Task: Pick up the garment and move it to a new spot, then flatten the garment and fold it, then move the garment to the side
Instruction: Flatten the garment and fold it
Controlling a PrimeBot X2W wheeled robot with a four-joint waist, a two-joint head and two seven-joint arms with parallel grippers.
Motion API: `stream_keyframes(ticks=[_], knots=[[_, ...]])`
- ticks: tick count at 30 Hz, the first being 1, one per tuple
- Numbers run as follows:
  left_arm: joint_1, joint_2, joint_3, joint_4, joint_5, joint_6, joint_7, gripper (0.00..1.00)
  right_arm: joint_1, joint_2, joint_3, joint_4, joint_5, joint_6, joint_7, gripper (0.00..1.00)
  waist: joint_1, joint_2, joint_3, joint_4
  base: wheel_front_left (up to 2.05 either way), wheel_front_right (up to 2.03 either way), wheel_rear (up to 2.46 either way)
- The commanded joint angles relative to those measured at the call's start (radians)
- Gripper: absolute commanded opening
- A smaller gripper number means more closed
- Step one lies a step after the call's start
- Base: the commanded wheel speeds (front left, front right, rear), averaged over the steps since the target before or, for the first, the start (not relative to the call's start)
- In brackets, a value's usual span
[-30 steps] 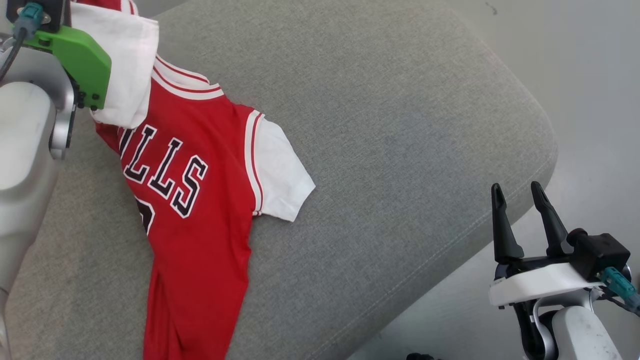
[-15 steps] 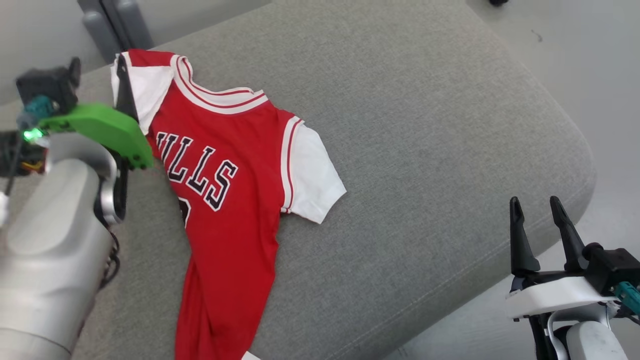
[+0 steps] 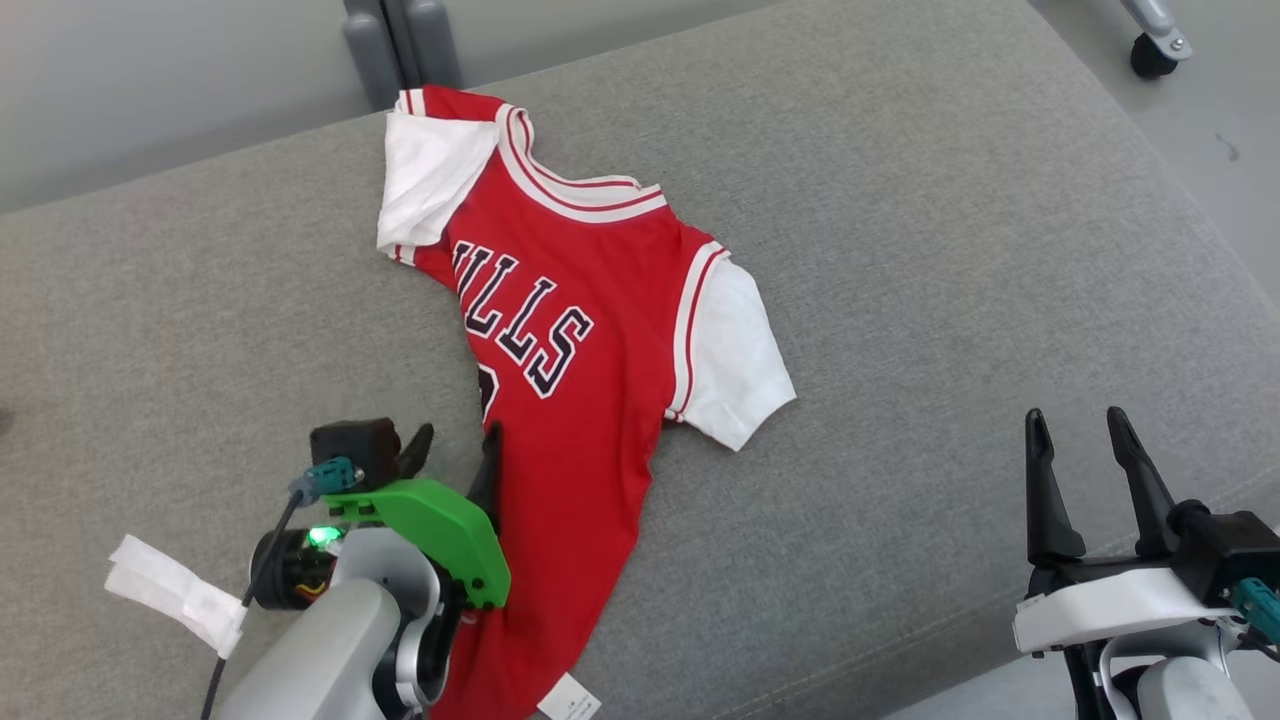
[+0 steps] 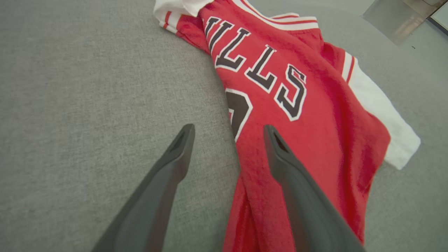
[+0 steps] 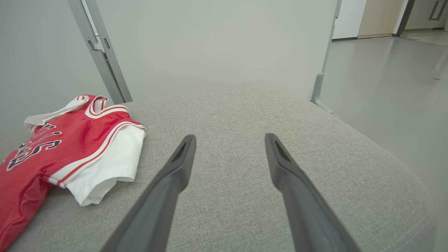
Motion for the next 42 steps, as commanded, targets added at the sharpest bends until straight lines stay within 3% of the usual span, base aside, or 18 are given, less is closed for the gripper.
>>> stream_keyframes(ticks=[1, 11, 12, 14, 15, 25, 34, 35, 36, 37, 42], knots=[[0.022, 0.004, -0.010, -0.011, -0.001, 0.002, 0.019, 1.00, 0.000, -0.001, 0.002, -0.003, -0.010, -0.001, 0.000, 1.00, 0.0000, -0.0001, 0.000, 0.024, 0.00, 0.00, 0.00], [0.086, -0.017, -0.085, -0.006, -0.029, -0.018, 0.122, 1.00, 0.000, -0.001, 0.018, 0.001, -0.015, -0.001, 0.000, 1.00, 0.0000, -0.0001, 0.000, 0.033, 0.00, 0.00, 0.00], [0.087, -0.020, -0.091, 0.002, -0.029, -0.024, 0.127, 0.94, 0.000, -0.001, 0.019, 0.002, -0.015, -0.001, 0.000, 1.00, 0.0000, -0.0001, -0.001, 0.032, 0.00, 0.00, 0.00], [0.087, -0.029, -0.087, 0.013, -0.036, -0.034, 0.113, 0.04, -0.001, -0.001, 0.021, 0.003, -0.015, -0.001, 0.000, 1.00, 0.0000, -0.0001, -0.002, 0.029, 0.00, 0.00, 0.00], [0.084, -0.029, -0.086, 0.021, -0.030, -0.036, 0.105, 0.00, 0.000, -0.001, 0.021, 0.004, -0.016, -0.001, 0.000, 1.00, 0.0000, -0.0001, -0.004, 0.028, 0.00, 0.00, 0.00], [0.090, 0.039, 0.013, 0.024, -0.050, -0.007, -0.005, 0.00, 0.022, -0.001, -0.001, -0.001, -0.026, -0.001, 0.000, 1.00, 0.0000, -0.0001, -0.019, 0.061, 0.00, 0.00, 0.00], [0.082, 0.101, 0.115, 0.050, -0.040, 0.083, -0.113, 0.00, 0.018, -0.001, 0.011, 0.003, -0.032, -0.001, 0.000, 1.00, 0.0000, -0.0001, -0.034, 0.095, 0.00, 0.00, 0.00], [0.079, 0.100, 0.120, 0.058, -0.042, 0.089, -0.119, 0.13, 0.018, -0.001, 0.012, 0.004, -0.033, -0.002, 0.000, 1.00, 0.0000, -0.0001, -0.035, 0.096, 0.00, 0.00, 0.00], [0.075, 0.102, 0.117, 0.071, -0.034, 0.094, -0.121, 0.48, 0.018, -0.001, 0.014, 0.006, -0.033, -0.001, 0.000, 1.00, 0.0000, -0.0001, -0.036, 0.095, 0.00, 0.00, 0.00], [0.072, 0.100, 0.117, 0.078, -0.035, 0.095, -0.125, 1.00, 0.017, -0.001, 0.015, 0.007, -0.032, -0.001, 0.000, 1.00, 0.0000, -0.0001, -0.037, 0.095, 0.00, 0.00, 0.00], [0.095, 0.100, 0.148, 0.064, -0.045, 0.105, -0.163, 1.00, 0.030, -0.001, 0.013, 0.007, -0.027, -0.001, 0.000, 1.00, 0.0000, -0.0001, -0.052, 0.086, 0.00, 0.00, 0.00]])
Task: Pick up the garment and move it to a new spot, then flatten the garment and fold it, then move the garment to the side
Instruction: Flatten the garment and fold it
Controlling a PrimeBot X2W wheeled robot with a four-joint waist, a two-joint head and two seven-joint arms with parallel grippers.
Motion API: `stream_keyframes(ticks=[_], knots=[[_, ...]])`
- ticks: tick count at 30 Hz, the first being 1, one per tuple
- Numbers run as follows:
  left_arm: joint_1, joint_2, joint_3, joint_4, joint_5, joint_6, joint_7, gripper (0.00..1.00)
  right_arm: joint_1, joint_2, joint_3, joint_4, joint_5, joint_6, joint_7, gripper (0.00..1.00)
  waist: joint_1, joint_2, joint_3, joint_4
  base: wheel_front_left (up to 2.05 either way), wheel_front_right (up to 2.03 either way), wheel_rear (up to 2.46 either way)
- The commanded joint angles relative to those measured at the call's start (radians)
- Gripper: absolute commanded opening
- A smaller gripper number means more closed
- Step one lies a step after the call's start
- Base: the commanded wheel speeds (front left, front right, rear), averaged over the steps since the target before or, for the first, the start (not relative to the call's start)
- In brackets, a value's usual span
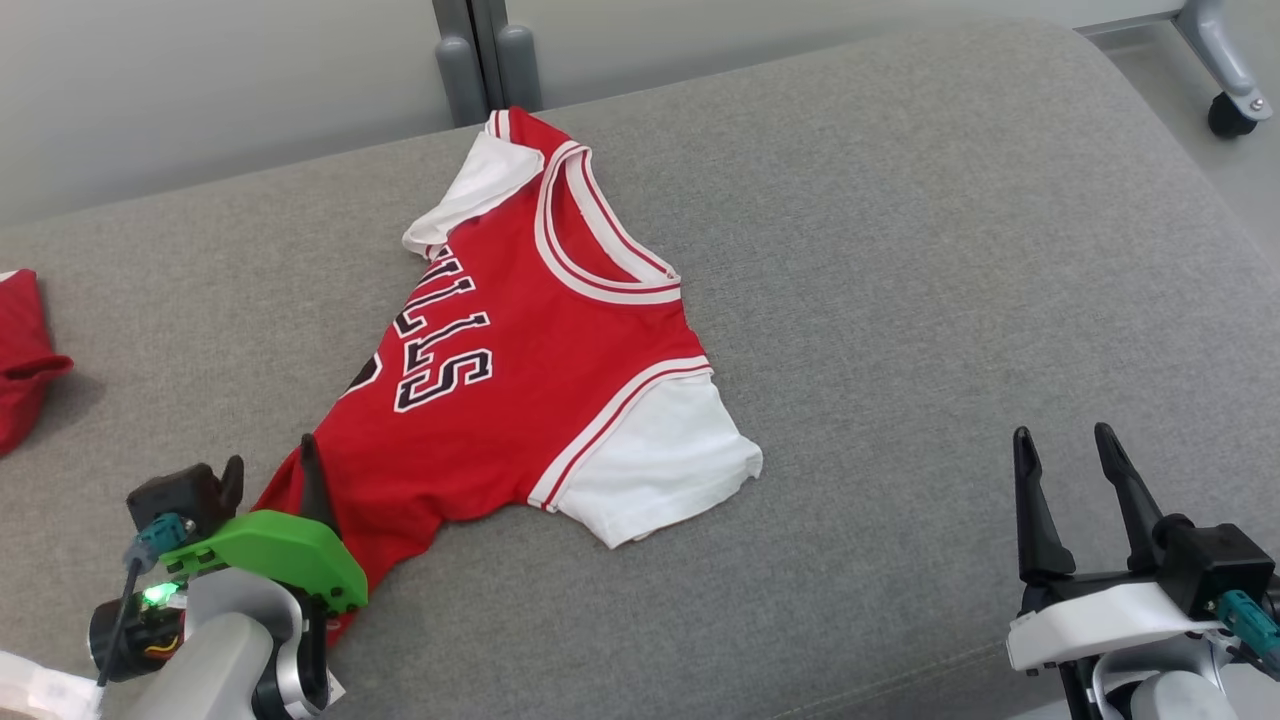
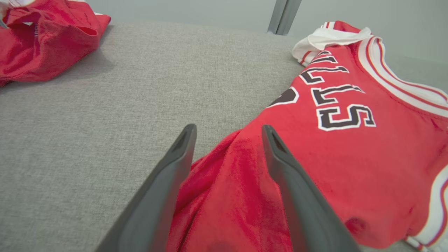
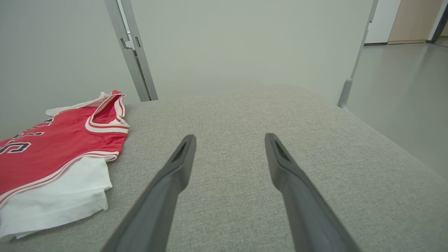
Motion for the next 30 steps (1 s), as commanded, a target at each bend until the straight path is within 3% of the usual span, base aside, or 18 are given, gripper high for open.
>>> stream_keyframes(ticks=[1, 8, 11, 14, 24, 30], knots=[[0.018, 0.008, 0.018, -0.017, 0.003, 0.009, -0.020, 1.00, 0.015, -0.002, -0.004, -0.001, 0.000, -0.002, 0.000, 1.00, 0.0000, 0.0000, -0.009, -0.006, 0.00, 0.00, 0.00], [0.119, -0.001, 0.106, -0.226, 0.119, 0.051, -0.059, 1.00, 0.047, -0.001, -0.043, -0.034, -0.018, -0.001, 0.000, 1.00, 0.0000, 0.0000, -0.049, 0.012, 0.00, 0.00, 0.00], [0.194, -0.031, 0.161, -0.321, 0.216, 0.051, -0.057, 1.00, 0.066, -0.001, -0.054, -0.062, -0.039, -0.002, 0.000, 1.00, 0.0000, 0.0000, -0.072, 0.035, 0.00, 0.00, 0.00], [0.262, -0.066, 0.206, -0.380, 0.302, 0.025, -0.057, 1.00, 0.072, -0.001, -0.057, -0.087, -0.057, -0.001, 0.000, 1.00, 0.0000, 0.0000, -0.091, 0.059, 0.00, 0.00, 0.00], [0.439, -0.200, 0.323, -0.385, 0.579, -0.148, -0.057, 1.00, 0.095, -0.001, -0.057, -0.092, -0.101, -0.001, 0.000, 1.00, 0.0000, 0.0000, -0.132, 0.154, 0.00, 0.00, 0.00], [0.505, -0.264, 0.409, -0.382, 0.661, -0.303, -0.058, 1.00, 0.108, -0.002, -0.018, -0.045, -0.109, -0.002, 0.000, 1.00, 0.0000, 0.0000, -0.145, 0.185, 0.00, 0.00, 0.00]])
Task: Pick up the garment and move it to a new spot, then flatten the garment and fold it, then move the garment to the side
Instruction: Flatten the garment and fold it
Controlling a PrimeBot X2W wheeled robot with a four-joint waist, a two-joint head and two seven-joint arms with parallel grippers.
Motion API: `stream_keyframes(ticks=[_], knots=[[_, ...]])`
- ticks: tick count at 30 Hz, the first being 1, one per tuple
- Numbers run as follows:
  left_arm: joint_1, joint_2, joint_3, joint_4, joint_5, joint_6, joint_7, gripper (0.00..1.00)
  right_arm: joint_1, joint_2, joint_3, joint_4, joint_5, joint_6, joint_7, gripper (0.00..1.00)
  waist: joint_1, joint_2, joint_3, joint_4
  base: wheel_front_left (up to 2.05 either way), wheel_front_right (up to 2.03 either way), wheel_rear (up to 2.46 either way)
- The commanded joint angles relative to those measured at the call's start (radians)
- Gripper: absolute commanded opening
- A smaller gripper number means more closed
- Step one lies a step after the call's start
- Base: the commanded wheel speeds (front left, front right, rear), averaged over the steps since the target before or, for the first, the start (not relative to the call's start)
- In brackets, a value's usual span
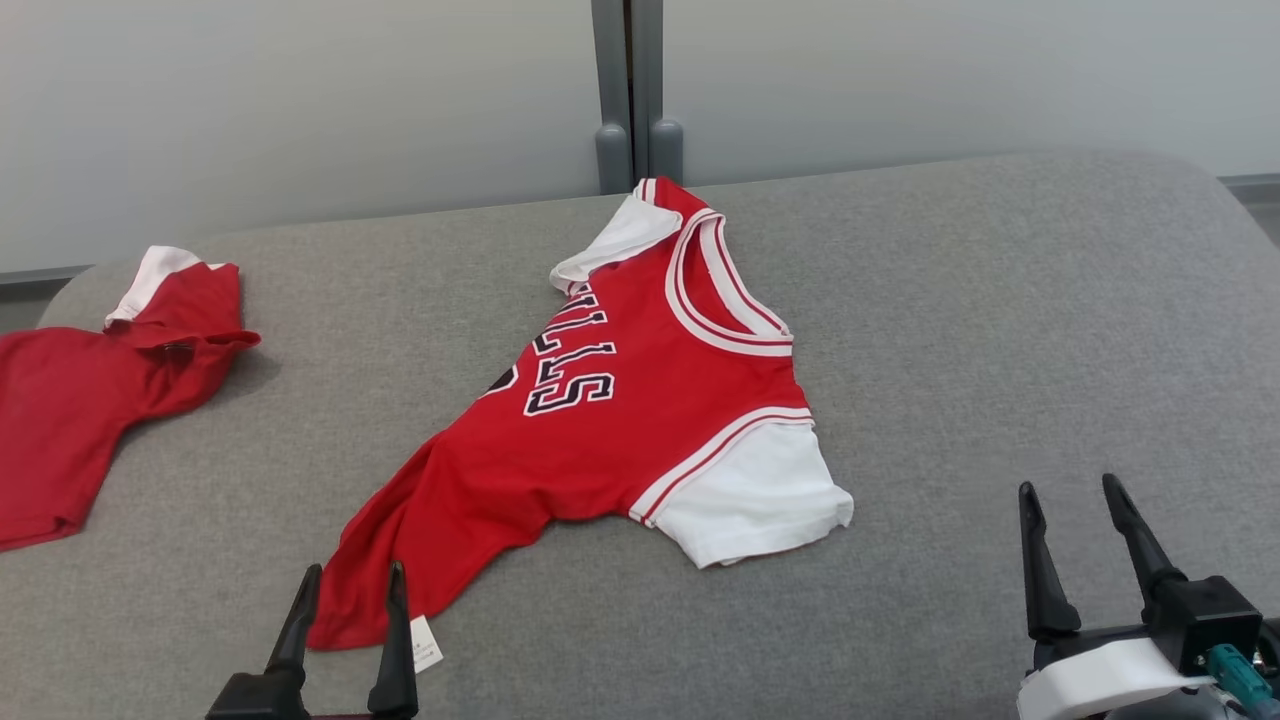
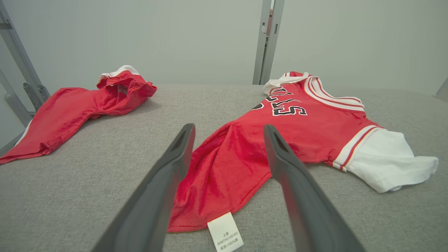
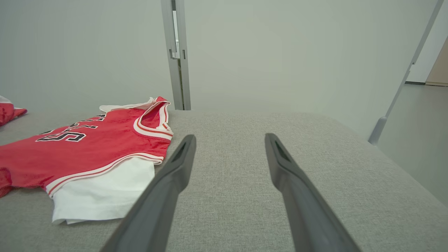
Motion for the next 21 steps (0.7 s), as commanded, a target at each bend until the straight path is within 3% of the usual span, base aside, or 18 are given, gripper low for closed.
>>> stream_keyframes(ticks=[1, 5, 11, 17, 21], knots=[[0.028, -0.009, 0.026, 0.000, 0.014, -0.029, 0.000, 1.00, 0.014, -0.001, 0.009, 0.013, -0.007, -0.001, 0.000, 1.00, 0.0000, 0.0000, -0.014, 0.019, 0.00, 0.00, 0.00], [0.039, -0.038, 0.090, 0.003, 0.050, -0.093, 0.000, 1.00, 0.015, -0.002, 0.018, 0.045, 0.010, -0.002, 0.000, 1.00, 0.0000, 0.0000, -0.016, 0.032, 0.00, 0.00, 0.00], [0.028, -0.063, 0.133, 0.016, 0.080, -0.141, 0.000, 1.00, 0.013, -0.002, 0.029, 0.073, 0.018, -0.001, 0.000, 1.00, 0.0000, 0.0000, -0.020, 0.045, 0.00, 0.00, 0.00], [0.018, -0.070, 0.142, 0.039, 0.094, -0.159, 0.000, 1.00, -0.001, -0.002, 0.034, 0.081, 0.029, -0.001, 0.000, 1.00, 0.0000, 0.0000, -0.021, 0.048, 0.00, 0.00, 0.00], [0.000, -0.070, 0.149, 0.121, 0.098, -0.130, 0.000, 1.00, -0.026, -0.002, 0.045, 0.058, 0.046, -0.001, 0.000, 1.00, 0.0000, 0.0000, -0.019, 0.054, 0.00, 0.00, 0.00]])
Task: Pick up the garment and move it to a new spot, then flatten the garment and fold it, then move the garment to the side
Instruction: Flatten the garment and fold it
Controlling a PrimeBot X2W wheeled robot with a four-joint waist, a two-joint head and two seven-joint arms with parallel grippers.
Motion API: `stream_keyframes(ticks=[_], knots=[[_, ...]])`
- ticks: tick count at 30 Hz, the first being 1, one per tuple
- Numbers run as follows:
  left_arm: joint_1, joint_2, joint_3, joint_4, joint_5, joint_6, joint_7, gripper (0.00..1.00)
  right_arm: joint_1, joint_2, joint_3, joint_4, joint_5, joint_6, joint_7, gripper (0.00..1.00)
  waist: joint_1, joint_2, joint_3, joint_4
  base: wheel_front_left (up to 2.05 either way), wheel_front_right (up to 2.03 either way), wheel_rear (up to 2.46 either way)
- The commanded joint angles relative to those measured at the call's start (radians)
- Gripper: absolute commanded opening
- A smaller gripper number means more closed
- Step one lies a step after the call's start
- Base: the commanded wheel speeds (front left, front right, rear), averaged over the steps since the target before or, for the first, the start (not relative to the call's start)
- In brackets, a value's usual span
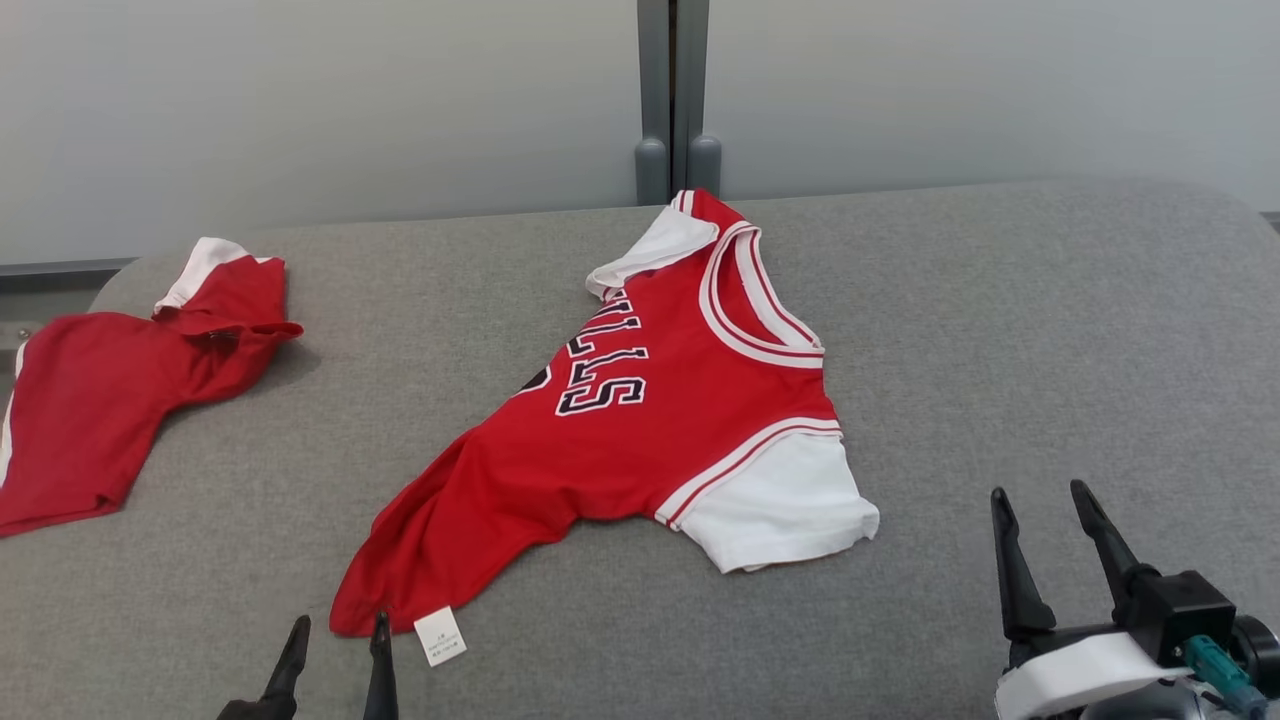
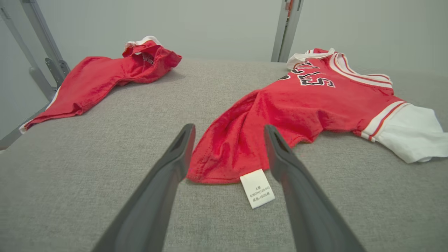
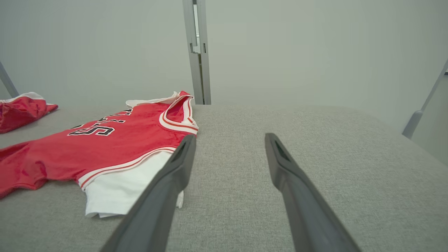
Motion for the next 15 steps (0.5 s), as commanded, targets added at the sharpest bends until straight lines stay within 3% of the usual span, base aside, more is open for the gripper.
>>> stream_keyframes(ticks=[1, 6, 15], knots=[[-0.032, 0.001, 0.001, 0.035, 0.008, 0.015, 0.000, 1.00, -0.021, -0.002, 0.004, -0.007, 0.009, -0.001, 0.000, 1.00, 0.0000, 0.0000, 0.004, 0.004, 0.00, 0.00, 0.00], [-0.115, 0.005, -0.013, 0.126, 0.029, 0.065, 0.082, 1.00, -0.088, -0.017, 0.062, 0.083, -0.014, -0.002, 0.023, 1.00, 0.0000, 0.0000, 0.027, 0.016, 0.00, 0.00, 0.00], [-0.273, 0.036, -0.020, 0.187, 0.029, 0.085, 0.308, 1.00, -0.308, -0.049, 0.183, 0.278, -0.024, -0.002, 0.356, 1.00, 0.0000, 0.0000, 0.141, 0.032, 0.00, 0.00, 0.00]])
